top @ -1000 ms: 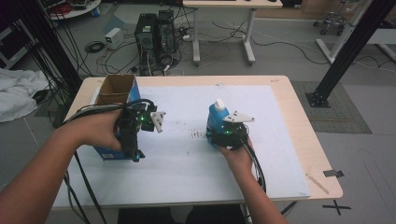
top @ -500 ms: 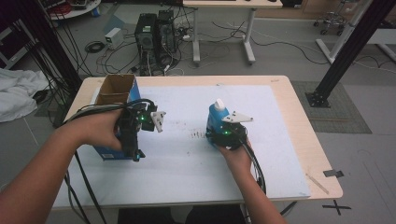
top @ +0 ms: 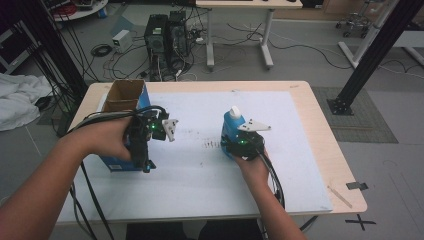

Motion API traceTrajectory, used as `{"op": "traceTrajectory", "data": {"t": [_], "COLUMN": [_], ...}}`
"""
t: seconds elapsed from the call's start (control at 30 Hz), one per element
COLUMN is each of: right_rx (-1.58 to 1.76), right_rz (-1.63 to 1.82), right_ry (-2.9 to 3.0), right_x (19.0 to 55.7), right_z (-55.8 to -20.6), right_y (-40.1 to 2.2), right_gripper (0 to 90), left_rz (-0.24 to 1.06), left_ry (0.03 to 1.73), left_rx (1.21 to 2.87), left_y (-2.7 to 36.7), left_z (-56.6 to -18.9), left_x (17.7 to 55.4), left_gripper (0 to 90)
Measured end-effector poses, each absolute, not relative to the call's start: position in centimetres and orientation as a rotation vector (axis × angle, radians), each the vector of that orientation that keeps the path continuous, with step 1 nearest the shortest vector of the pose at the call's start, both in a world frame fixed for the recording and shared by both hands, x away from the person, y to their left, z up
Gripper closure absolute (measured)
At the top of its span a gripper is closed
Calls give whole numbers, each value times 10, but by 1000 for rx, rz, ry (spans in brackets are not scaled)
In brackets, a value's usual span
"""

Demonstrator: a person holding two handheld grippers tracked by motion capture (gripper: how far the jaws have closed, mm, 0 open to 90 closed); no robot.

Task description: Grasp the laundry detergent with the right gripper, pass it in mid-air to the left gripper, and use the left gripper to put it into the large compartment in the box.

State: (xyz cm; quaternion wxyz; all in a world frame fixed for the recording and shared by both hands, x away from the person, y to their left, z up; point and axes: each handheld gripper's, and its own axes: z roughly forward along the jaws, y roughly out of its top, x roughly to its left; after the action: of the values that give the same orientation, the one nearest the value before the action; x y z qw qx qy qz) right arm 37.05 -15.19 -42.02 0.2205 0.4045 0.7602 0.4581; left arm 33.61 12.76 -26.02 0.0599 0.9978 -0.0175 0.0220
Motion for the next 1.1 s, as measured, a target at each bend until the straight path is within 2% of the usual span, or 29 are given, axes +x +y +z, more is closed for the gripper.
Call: {"op": "traceTrajectory", "data": {"t": [0.43, 0.8, 1.1], "right_rx": [1095, 1059, 896], "right_rz": [1247, 1278, 1395], "right_ry": [2087, 2107, 2184], "right_x": [369, 363, 348], "right_z": [-419, -411, -394], "right_y": [-151, -157, -167], "right_gripper": [457, 464, 464], "left_rz": [65, 92, 105], "left_ry": [-50, -67, -99], "left_rx": [3022, 3031, 3051], "left_y": [125, 118, 106], "left_z": [-262, -253, -246], "left_x": [337, 338, 339], "left_gripper": [16, 16, 16]}}
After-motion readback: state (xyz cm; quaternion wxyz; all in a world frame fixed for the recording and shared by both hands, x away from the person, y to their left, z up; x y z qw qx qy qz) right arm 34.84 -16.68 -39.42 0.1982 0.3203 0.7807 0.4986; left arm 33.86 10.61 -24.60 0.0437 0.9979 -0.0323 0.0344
